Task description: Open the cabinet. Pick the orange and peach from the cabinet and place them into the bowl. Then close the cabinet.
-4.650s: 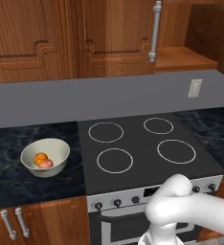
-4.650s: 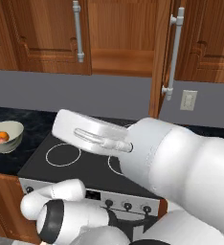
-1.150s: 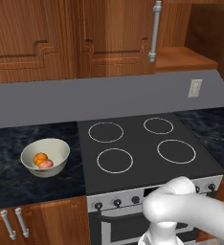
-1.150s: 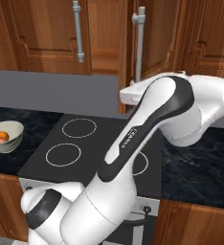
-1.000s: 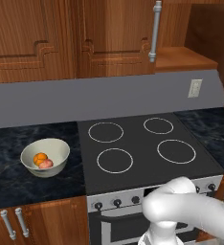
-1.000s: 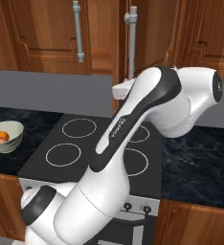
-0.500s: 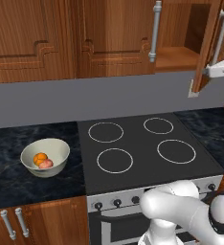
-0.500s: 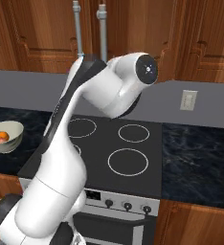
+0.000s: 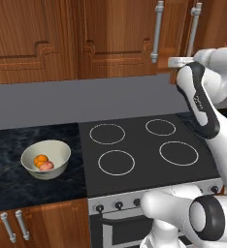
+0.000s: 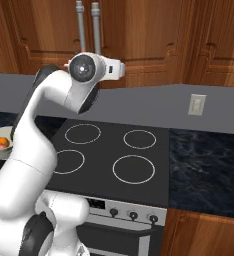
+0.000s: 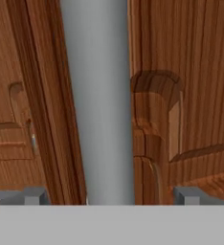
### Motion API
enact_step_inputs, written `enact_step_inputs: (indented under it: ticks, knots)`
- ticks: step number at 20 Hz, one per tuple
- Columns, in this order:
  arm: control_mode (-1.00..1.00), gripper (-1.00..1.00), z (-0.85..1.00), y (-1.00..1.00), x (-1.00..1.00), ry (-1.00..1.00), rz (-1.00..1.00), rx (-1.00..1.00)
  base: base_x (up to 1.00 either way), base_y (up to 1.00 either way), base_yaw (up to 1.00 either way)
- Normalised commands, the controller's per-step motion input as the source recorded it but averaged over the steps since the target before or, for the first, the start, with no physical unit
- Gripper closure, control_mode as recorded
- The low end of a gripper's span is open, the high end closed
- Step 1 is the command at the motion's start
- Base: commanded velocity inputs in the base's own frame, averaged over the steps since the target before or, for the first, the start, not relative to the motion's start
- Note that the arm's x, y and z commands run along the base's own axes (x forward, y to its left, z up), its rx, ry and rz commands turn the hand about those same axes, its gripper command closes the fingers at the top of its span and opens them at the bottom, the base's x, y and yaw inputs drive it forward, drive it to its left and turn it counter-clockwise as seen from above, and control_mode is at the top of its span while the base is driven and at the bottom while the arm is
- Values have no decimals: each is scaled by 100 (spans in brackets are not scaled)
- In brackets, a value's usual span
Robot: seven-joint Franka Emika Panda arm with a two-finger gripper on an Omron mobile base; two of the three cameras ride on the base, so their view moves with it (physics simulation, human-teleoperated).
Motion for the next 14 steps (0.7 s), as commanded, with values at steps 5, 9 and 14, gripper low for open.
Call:
enact_step_inputs:
  ticks: [5, 9, 14]
  knots:
    - [-100, -100, -5, 13, 100, 3, -36, 23, 0, 0, 0]
    - [-100, -100, -18, 2, 100, 4, -30, 28, 0, 0, 0]
    - [-100, -100, -36, -11, 100, 7, -17, 37, 0, 0, 0]
